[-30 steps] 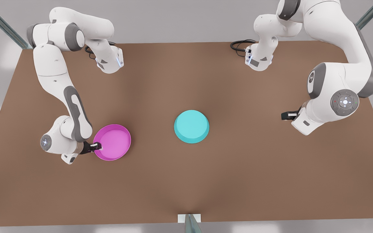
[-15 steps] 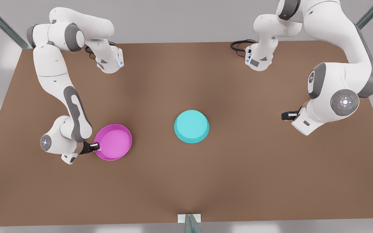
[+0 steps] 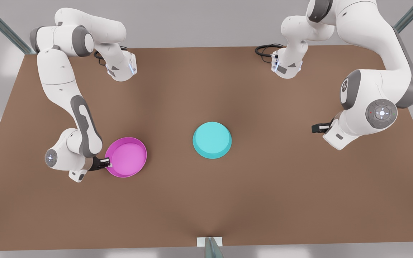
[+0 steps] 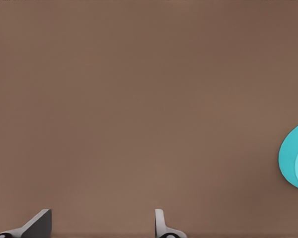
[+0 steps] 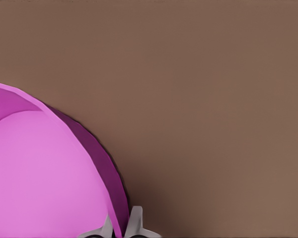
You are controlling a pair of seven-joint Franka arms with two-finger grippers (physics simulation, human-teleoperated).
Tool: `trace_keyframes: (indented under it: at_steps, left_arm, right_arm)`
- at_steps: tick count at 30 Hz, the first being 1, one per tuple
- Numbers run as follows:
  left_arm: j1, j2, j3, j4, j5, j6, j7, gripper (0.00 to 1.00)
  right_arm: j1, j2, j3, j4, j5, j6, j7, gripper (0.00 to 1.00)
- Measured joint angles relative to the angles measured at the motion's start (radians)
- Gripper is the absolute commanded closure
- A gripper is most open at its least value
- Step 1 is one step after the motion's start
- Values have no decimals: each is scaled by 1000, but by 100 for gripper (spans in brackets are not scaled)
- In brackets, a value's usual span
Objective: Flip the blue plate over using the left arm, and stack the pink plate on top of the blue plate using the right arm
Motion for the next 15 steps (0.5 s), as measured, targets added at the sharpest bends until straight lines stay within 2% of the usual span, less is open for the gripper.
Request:
trace_keyframes:
  at_steps: [10, 15]
  left_arm:
    - [-2, -1, 0, -1, 1, 2, -2, 0]
    - [-2, -1, 0, -1, 1, 2, -2, 0]
  right_arm:
    - [1, -24, 9, 1, 13, -16, -5, 79]
    - [-6, -38, 34, -8, 93, -20, -102, 79]
